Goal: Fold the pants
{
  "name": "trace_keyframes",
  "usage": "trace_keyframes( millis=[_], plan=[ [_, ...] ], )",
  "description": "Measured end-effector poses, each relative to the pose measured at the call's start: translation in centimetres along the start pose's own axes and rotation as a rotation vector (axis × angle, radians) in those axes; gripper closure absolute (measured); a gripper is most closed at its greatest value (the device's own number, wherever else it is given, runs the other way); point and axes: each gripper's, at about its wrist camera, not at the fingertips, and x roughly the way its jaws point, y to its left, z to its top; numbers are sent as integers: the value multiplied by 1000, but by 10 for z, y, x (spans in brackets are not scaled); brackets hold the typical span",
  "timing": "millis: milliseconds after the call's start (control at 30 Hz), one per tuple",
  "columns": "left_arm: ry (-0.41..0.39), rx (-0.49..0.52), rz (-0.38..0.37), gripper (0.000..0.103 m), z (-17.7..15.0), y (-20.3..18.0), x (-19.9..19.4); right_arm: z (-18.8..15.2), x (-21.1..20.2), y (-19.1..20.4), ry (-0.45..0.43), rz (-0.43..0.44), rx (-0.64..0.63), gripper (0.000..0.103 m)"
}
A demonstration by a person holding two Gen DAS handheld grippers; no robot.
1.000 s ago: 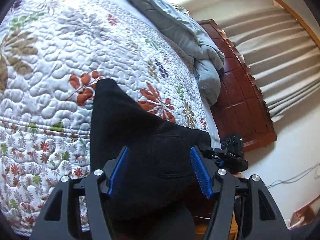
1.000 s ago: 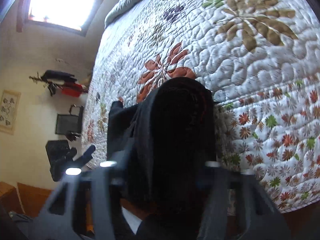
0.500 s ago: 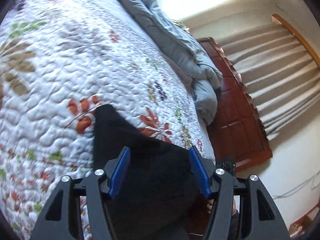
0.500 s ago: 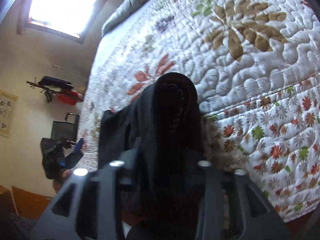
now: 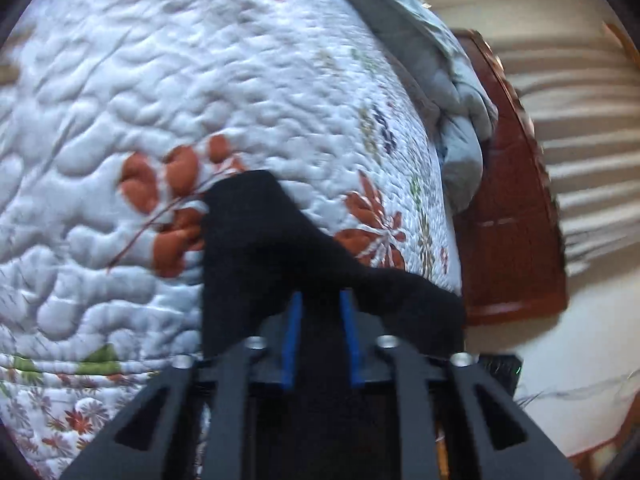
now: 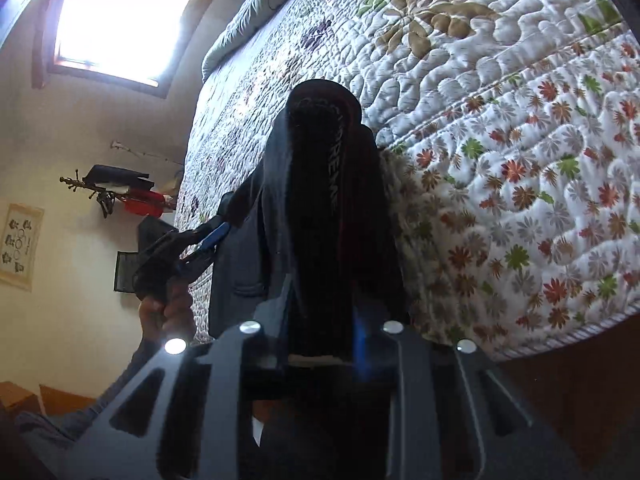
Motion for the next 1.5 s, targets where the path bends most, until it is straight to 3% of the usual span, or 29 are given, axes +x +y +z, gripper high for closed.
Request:
trace_keyframes(
  millis=[67,167,233,300,367,500,567,667,733,800,833,933,1033,1167,1267,1300,1333,1367,1400,1500],
  plan=[
    [3,-14,8,98,-1,8,1,-10,9,-9,20,-34,31,82],
    [-1,8,12,98,-3,1,-3,-9,11,-18,-2,-36,59,77],
    [-26,56,18,82,-8,-13,-18,-9,-5,-2,-55,-11,12,66],
    [-61,125,15,59,-19,-31,-40,-11,-23,10,-105,-50,-13,66],
    [-87,197,10,53,-37,-49,-60,-14,-37,21,-154,-92,-44,66],
    [-87,267,-31,52,-82,-63,-80,-19,-47,47,-188,-27,-128,66],
    [-69,264,-69,52,-98,-62,-79,-14,-32,57,-149,18,-141,66],
    [-15,222,-70,53,-117,-45,-63,-10,-7,37,-79,-2,-99,66],
    [29,175,-45,53,-123,-26,-50,-3,1,20,-62,-29,-57,90],
    [49,138,-26,65,-124,-9,-42,-1,3,0,-41,-81,-23,103],
    [54,115,-28,68,-125,-2,-39,1,-1,-3,-40,-93,-20,103],
    [38,102,-62,70,-120,-5,-51,12,-22,13,-84,-31,-50,95],
    [-50,161,-107,54,-100,-27,-75,39,-33,32,-141,48,-78,90],
    [-80,136,-169,49,-41,-38,-66,79,6,32,-68,107,-51,86],
    [-34,90,-126,49,-3,-26,-33,99,35,20,-11,69,-19,96],
    [-22,78,-92,50,3,-21,-24,102,40,11,-2,48,-9,103],
    [-9,55,-55,52,11,-10,-13,104,44,2,2,46,9,103],
    [2,32,-50,61,16,0,-7,105,47,-8,7,56,26,103],
    [7,17,-51,72,18,7,-4,103,49,-11,11,61,26,103],
    [5,-35,-96,75,18,19,-6,102,44,-17,5,110,38,103]
  ],
)
